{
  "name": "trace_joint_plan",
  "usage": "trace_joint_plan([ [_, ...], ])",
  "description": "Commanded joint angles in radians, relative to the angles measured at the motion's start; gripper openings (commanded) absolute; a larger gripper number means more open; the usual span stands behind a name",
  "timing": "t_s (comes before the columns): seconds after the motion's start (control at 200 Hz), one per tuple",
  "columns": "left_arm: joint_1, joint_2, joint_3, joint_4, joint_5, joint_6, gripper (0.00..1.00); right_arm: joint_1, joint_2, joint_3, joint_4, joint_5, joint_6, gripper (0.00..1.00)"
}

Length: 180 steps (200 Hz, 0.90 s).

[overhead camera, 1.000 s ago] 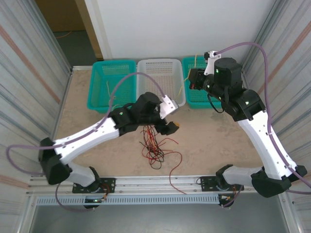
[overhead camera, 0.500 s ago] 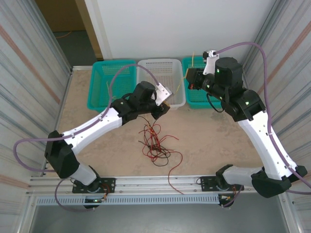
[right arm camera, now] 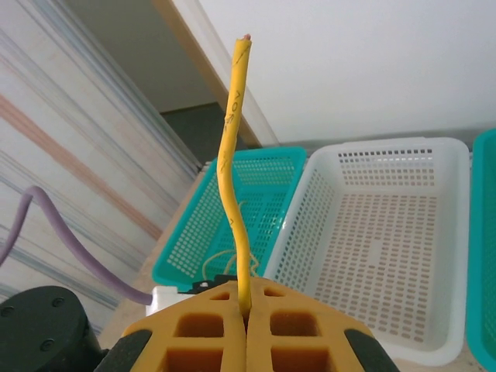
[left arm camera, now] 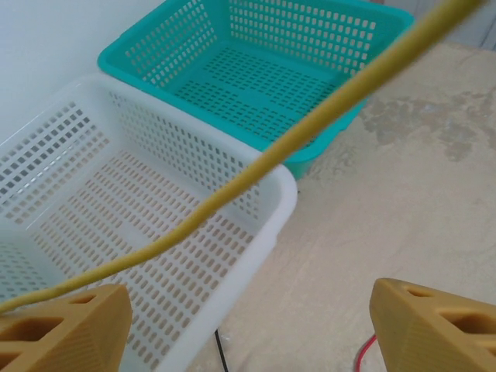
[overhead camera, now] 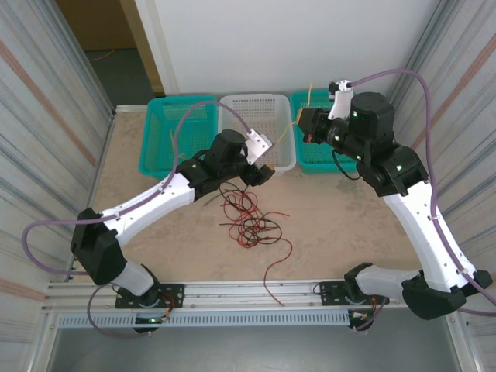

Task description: Untangle the cables

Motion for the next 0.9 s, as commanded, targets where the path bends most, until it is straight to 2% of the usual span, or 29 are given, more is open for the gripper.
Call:
trace_joint_plan([
  [0.0,0.020,-0.075,-0.052,0.065,-0.023,0.029,0.85,-0.029,-0.028,0.000,0.017,-0.057,0.035,0.06],
  [0.205,0.024,-0.132,-0.113,0.093,-0.011,0.088,0.93,-0.033,-0.031,0.000,0.012,-0.084,0.041,0.07],
  [0.436,0.024,-0.113,-0.035,0.012,-0.064,0.114,0.88,-0.033,-0.039,0.002,-0.007,-0.067,0.044,0.08],
  [0.581,0.027,-0.152,-0.037,-0.018,-0.084,0.077,0.90,-0.035,-0.042,-0.016,-0.042,-0.018,0.045,0.10],
  [0.661,0.055,-0.176,-0.040,-0.040,-0.045,0.019,0.91,-0.036,-0.026,-0.021,-0.071,-0.006,0.049,0.10],
  [0.777,0.145,-0.220,-0.032,-0.079,0.091,-0.085,0.89,-0.058,0.029,0.000,-0.113,-0.046,0.068,0.11],
  [0.897,0.183,-0.277,-0.056,-0.077,0.170,-0.092,0.92,-0.066,0.142,0.112,-0.214,-0.110,0.061,0.09],
])
